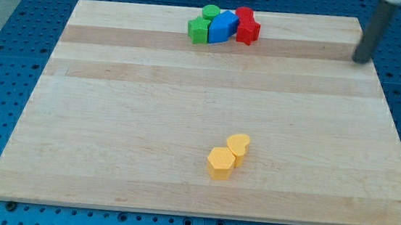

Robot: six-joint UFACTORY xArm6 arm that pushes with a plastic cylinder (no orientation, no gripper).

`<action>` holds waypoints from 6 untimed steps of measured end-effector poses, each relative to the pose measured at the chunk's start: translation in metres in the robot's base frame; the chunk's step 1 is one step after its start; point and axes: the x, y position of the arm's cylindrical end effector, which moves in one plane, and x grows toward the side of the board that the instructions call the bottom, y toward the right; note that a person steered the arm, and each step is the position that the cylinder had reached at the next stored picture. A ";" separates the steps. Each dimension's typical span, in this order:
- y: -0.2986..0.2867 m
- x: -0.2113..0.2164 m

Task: Slide the yellow hexagon towards the center

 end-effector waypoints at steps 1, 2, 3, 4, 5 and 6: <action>-0.004 0.110; -0.050 0.191; -0.124 0.226; -0.190 0.230; -0.247 0.211; -0.292 0.182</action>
